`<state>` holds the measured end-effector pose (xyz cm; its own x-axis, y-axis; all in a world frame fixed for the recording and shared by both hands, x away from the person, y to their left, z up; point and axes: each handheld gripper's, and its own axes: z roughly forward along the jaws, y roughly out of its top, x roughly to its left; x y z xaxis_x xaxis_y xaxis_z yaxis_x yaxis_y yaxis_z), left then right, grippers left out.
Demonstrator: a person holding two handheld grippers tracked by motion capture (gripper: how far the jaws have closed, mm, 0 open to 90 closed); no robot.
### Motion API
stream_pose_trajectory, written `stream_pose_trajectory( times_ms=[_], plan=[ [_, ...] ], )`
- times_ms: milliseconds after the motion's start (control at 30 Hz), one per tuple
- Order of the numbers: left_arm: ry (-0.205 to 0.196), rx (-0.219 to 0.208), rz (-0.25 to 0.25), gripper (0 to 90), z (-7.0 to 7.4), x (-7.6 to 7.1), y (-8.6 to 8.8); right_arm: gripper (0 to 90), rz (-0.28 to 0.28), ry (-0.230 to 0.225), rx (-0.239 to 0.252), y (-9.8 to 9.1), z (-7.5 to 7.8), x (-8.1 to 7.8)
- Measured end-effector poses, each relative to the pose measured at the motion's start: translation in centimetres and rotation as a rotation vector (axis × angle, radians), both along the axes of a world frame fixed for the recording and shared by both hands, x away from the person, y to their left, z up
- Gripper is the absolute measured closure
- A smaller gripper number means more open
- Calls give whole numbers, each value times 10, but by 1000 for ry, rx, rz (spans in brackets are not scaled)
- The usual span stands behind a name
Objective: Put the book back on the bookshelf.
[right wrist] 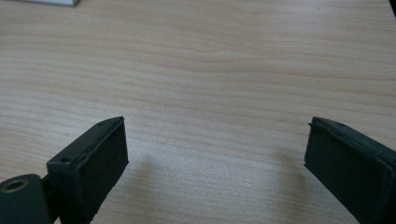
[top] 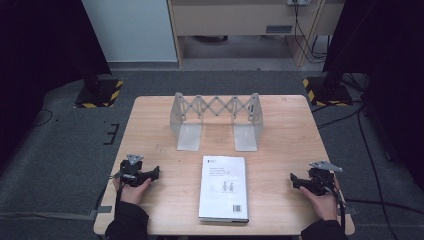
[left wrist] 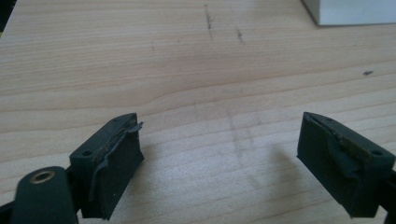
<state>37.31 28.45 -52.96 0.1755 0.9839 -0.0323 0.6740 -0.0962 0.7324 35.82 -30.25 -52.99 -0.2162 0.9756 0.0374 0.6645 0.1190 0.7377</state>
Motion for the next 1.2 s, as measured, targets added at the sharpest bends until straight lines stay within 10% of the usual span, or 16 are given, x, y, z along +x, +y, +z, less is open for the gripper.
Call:
stream_pose_trajectory(
  times_ms=[267,1200],
  plan=[
    [-41,-89,-23,128,9,-7,-7,86,7,-39,53,0,8,-6],
    [-120,-204,-242,181,24,-26,-56,97,74,-63,86,28,21,-9]
  ],
)
